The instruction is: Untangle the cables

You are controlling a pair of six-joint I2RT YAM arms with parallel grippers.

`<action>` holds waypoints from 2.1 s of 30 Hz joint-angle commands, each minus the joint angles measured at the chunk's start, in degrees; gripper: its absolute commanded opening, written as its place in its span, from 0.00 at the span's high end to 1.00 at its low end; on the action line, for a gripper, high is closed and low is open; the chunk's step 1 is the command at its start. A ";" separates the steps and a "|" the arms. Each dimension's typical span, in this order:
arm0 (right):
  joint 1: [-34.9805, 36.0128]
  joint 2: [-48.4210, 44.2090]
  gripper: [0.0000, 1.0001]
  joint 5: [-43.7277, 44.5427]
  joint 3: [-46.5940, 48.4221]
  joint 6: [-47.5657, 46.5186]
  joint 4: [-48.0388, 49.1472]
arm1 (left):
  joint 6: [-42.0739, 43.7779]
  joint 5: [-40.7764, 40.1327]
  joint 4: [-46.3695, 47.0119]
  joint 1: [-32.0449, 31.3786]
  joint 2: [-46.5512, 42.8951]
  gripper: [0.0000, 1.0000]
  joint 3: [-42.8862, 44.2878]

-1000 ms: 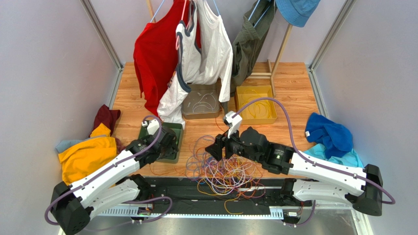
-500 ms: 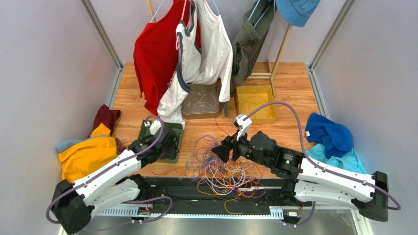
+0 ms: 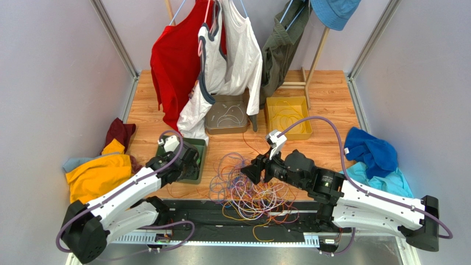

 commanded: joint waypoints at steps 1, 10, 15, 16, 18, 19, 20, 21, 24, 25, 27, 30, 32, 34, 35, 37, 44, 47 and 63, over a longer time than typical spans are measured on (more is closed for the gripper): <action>0.28 -2.00 0.39 1.58 -0.55 0.90 -0.26 | -1.27 0.46 4.17 1.81 3.84 0.43 -0.50; 0.28 -5.52 0.39 2.81 -1.61 0.55 -1.76 | -1.27 0.02 4.97 2.78 4.73 0.87 -0.15; 0.28 -5.70 0.39 2.55 -2.13 0.81 -1.58 | 0.92 -1.73 -1.09 2.78 -1.24 1.00 4.05; 0.28 -5.87 0.39 2.37 -2.31 0.90 -1.67 | 1.45 -2.00 -2.14 2.78 -2.47 1.00 5.11; 0.28 -5.87 0.39 2.55 -2.49 0.99 -1.32 | 3.38 -2.78 -4.87 2.86 -6.07 1.00 8.88; 0.28 -5.96 0.39 2.37 -2.58 0.99 -1.15 | 4.00 -2.96 -5.66 2.87 -7.22 1.00 10.29; 0.28 -5.79 0.39 2.37 -2.58 0.99 -1.06 | 5.39 -3.23 -6.89 2.87 -8.62 1.00 11.70; 0.28 -5.79 0.39 2.37 -2.58 1.16 -0.80 | 5.93 -3.49 -7.51 2.78 -8.98 1.00 14.76; 0.28 -4.91 0.39 2.20 -2.40 1.17 -0.53 | 8.56 -2.54 -8.83 2.78 -8.90 1.00 19.78; 0.28 -4.65 0.39 2.11 -2.40 1.08 -0.44 | 9.36 -1.83 -8.92 2.78 -8.46 1.00 20.67; 0.28 -4.38 0.39 2.11 -2.58 1.25 -0.09 | 9.37 0.80 -9.80 2.78 -7.41 0.89 20.77; 0.28 -4.12 0.39 1.93 -2.93 1.25 0.26 | 5.07 3.70 -8.58 2.78 -8.45 0.55 13.95; 0.28 -4.38 0.39 2.11 -3.36 1.25 0.35 | 0.52 5.12 -6.04 2.78 -11.60 0.40 8.93; 0.28 -4.55 0.39 2.11 -3.54 1.17 0.26 | -3.10 6.61 -4.80 2.78 -14.68 0.28 2.24; 0.28 -4.64 0.39 2.19 -3.63 0.99 0.09 | -6.60 6.62 -4.18 2.78 -18.61 0.26 0.39; 0.28 -4.56 0.39 2.37 -3.54 0.64 0.00 | -9.78 5.65 -4.00 2.78 -23.29 0.21 -4.27; 0.28 -2.89 0.39 2.11 -3.37 0.11 0.96 | -13.40 1.34 -7.33 2.78 -31.15 0.16 -6.04; 0.28 -1.66 0.39 1.76 -3.37 0.29 1.84 | -13.75 1.43 -7.08 2.78 -29.12 0.21 -6.13; 0.28 -3.06 0.40 3.34 -3.89 -0.15 -0.44 | -12.88 -0.85 -0.31 2.78 -16.37 0.95 -7.27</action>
